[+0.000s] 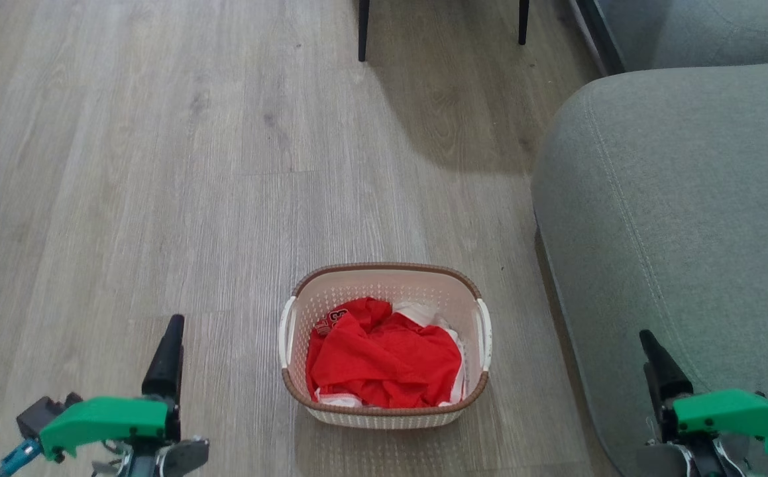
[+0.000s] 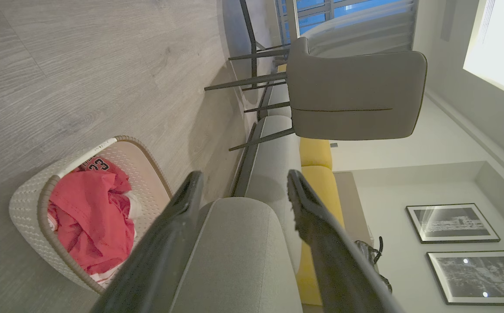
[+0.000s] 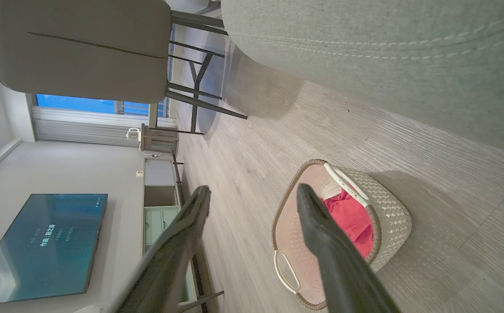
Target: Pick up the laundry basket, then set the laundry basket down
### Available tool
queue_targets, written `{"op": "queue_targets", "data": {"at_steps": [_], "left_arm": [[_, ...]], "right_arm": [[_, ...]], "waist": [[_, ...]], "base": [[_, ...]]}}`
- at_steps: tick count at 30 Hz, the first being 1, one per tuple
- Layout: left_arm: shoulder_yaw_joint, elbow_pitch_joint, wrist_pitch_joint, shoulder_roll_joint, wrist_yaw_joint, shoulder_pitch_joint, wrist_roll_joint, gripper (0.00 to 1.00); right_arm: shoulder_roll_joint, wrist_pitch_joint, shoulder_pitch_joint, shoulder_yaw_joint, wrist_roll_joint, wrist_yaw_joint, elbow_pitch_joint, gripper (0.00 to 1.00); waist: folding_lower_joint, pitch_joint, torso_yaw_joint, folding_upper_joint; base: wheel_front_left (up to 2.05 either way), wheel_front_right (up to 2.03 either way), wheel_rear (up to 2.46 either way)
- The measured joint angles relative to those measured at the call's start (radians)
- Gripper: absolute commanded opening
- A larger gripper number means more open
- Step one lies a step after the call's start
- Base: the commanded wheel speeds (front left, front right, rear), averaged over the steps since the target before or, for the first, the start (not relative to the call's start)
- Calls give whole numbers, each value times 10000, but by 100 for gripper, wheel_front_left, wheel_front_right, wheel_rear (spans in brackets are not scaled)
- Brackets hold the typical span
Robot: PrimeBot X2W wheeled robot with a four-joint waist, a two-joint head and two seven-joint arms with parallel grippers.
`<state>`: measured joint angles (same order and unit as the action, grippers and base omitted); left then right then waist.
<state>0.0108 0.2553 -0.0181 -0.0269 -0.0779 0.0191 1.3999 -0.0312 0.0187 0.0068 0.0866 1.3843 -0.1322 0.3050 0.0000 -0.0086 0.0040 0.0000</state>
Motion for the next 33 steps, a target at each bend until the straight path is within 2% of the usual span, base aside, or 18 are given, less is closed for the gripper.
{"op": "queue_targets", "data": {"at_steps": [8,19,33], "left_arm": [[-142,-255,203,-4,171,4,-1131,100],[-506,-537,476,-10,274,28,-3371,100],[-951,-752,913,-127,700,313,-5916,100]], "right_arm": [[0,-161,0,-201,-1137,0,-305,100],[-2,-489,8,-546,-2861,0,-669,100],[-6,-855,13,-932,-4909,0,-909,100]], "waist": [[0,-35,15,0],[0,-107,13,0],[0,-163,9,0]], "base": [[0,0,0],[0,0,0],[0,0,0]]}}
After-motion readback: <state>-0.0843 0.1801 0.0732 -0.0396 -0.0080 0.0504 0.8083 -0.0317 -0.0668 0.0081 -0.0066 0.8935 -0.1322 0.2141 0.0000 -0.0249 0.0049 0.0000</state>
